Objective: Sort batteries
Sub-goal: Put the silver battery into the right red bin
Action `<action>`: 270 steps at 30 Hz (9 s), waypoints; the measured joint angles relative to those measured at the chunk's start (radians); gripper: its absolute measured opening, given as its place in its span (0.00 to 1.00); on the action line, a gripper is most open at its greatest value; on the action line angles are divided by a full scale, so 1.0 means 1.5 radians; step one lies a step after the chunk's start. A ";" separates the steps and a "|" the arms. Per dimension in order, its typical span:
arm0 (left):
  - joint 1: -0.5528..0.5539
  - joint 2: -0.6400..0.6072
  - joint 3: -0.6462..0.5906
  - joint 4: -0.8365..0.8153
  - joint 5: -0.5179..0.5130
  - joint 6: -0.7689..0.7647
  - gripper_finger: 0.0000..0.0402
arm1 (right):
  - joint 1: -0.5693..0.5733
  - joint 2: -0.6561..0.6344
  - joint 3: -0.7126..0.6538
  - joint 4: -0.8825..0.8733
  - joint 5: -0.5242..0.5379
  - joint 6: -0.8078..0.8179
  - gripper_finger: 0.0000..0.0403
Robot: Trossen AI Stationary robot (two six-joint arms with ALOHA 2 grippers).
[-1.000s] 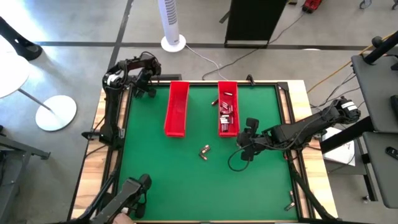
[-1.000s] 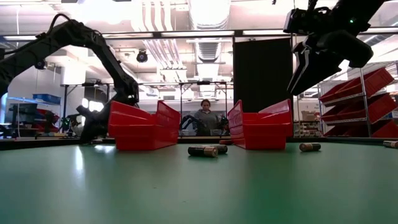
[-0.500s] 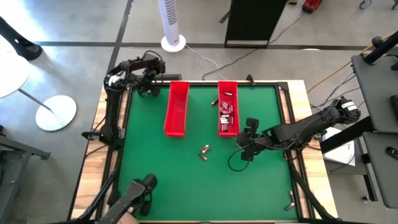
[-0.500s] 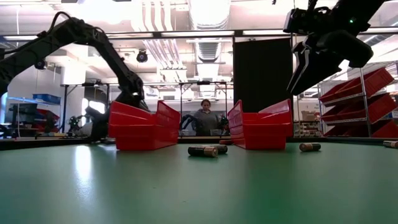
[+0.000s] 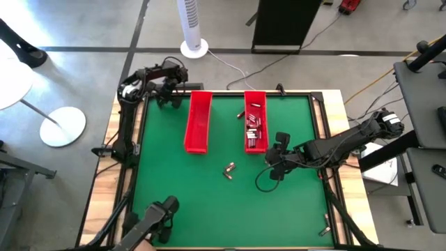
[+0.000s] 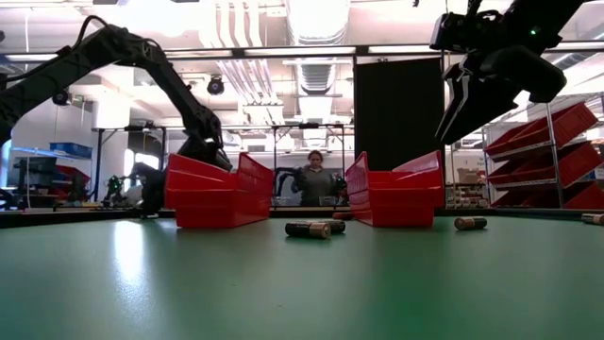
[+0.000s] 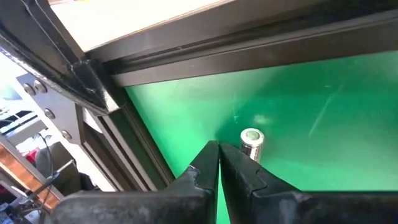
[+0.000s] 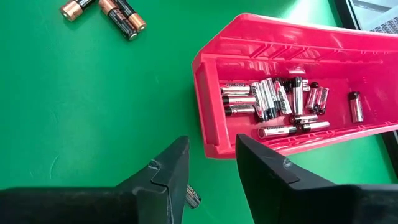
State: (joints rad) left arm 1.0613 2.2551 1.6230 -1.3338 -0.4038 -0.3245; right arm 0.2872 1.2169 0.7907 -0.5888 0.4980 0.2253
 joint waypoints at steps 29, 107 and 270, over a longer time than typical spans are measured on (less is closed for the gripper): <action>-0.015 -0.062 -0.042 0.041 0.033 0.029 0.29 | 0.000 0.000 0.000 0.000 -0.002 0.019 0.32; -0.468 -0.715 -0.774 0.776 0.166 -0.065 0.00 | 0.000 0.033 0.000 0.285 -0.005 0.055 0.31; -0.549 -0.482 -0.447 1.170 0.213 -0.020 0.08 | 0.034 0.102 0.530 -0.424 0.141 -0.007 0.44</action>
State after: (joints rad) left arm 0.2375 1.5323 0.9525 0.4214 -0.0848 -0.3547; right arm 0.3379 1.3692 1.5860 -1.2251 0.7101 0.2145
